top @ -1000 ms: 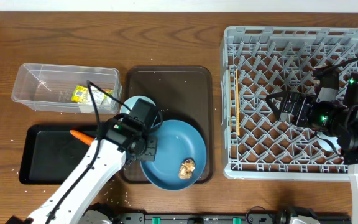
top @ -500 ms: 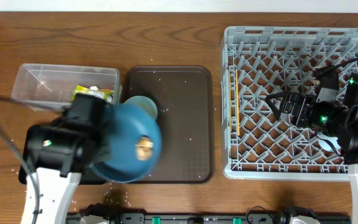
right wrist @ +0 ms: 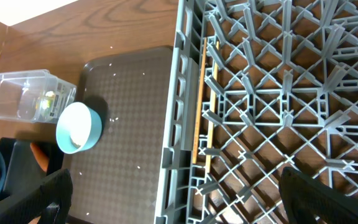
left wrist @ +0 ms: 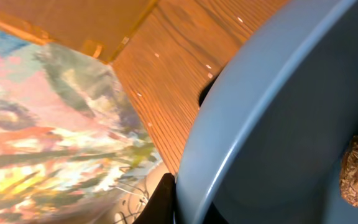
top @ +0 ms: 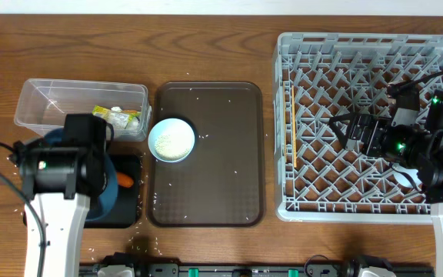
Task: Sort waste into correct bins and load items into the dishwasher rack
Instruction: 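Lift the blue plate and tip scraps onto the black tray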
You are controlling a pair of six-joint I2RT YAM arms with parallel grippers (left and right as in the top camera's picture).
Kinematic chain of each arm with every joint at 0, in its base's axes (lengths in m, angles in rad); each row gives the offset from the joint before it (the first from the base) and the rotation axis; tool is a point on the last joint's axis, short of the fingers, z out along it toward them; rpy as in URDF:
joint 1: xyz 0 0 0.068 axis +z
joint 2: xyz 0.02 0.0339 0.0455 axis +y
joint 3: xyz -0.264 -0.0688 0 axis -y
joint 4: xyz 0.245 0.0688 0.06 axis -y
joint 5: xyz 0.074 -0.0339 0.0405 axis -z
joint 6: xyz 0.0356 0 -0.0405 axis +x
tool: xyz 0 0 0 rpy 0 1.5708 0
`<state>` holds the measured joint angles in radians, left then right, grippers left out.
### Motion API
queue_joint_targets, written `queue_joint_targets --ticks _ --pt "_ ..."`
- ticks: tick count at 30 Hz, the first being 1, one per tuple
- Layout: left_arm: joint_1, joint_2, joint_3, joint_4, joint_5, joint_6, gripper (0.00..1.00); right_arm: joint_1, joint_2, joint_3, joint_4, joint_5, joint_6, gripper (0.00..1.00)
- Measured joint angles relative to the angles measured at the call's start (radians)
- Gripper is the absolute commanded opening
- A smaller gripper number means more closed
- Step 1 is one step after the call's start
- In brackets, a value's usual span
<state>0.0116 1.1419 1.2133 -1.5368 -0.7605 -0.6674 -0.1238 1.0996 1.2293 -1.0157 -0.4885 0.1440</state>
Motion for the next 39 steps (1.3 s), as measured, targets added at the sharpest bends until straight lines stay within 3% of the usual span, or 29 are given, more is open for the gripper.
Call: queue_joint_targets --ticks 10,18,31,39 --pt "0.0 0.23 -0.001 -0.073 -0.156 -0.061 0.06 0.0 0.0 0.0 -0.012 0.002 -0.003 0.99" --pt "0.001 0.244 -0.001 -0.07 -0.196 -0.076 0.06 0.0 0.0 0.0 -0.008 0.011 -0.012 0.99" --pt "0.0 0.264 -0.001 -0.006 -0.257 0.035 0.06 0.0 0.0 0.0 -0.014 0.012 -0.016 0.99" --pt "-0.001 0.263 -0.001 -0.002 -0.264 0.044 0.06 0.0 0.0 0.0 -0.015 0.014 -0.016 0.99"
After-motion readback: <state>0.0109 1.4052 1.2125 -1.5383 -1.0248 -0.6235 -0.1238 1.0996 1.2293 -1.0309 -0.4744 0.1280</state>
